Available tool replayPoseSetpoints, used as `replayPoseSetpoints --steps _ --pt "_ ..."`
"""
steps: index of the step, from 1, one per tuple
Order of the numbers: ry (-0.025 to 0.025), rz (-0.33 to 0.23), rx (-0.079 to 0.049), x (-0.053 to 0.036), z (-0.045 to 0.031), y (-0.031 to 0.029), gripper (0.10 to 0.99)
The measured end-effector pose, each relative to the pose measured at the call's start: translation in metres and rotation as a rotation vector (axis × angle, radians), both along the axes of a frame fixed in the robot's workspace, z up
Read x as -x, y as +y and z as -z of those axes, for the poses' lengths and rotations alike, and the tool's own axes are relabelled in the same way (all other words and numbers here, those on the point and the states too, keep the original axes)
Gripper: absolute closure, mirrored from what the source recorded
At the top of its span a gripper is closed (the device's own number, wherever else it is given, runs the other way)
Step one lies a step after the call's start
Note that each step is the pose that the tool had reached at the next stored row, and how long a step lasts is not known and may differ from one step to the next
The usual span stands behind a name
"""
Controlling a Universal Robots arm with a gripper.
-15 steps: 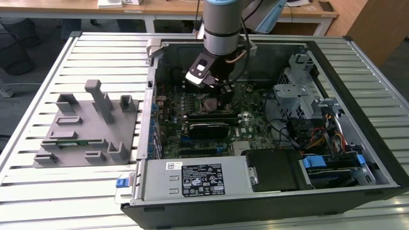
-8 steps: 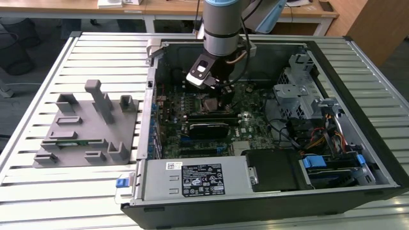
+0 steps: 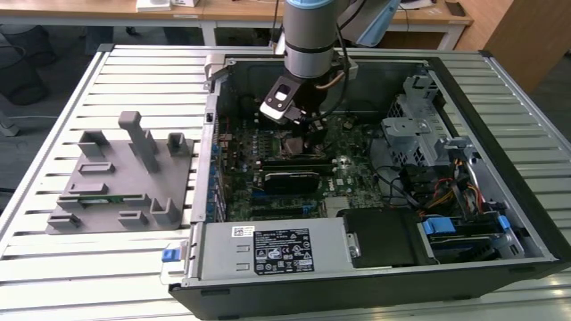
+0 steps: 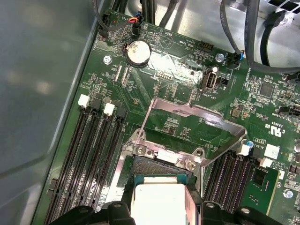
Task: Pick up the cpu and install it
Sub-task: 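Place the cpu into insertion slot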
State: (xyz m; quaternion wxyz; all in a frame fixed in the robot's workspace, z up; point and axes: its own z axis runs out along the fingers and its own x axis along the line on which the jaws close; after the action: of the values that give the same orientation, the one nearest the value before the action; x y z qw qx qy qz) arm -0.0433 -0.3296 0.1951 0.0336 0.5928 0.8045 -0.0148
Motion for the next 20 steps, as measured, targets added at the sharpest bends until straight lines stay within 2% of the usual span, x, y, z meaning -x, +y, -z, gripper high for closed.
replayPoseSetpoints --steps 6,14,20 --pt "-0.0005 0.001 -0.001 -0.0001 -0.0006 0.0001 0.569" --pt "0.0056 0.01 0.0 -0.0016 -0.0044 0.0 0.569" --pt "0.0062 0.011 0.0 -0.0015 -0.0045 -0.0001 0.569"
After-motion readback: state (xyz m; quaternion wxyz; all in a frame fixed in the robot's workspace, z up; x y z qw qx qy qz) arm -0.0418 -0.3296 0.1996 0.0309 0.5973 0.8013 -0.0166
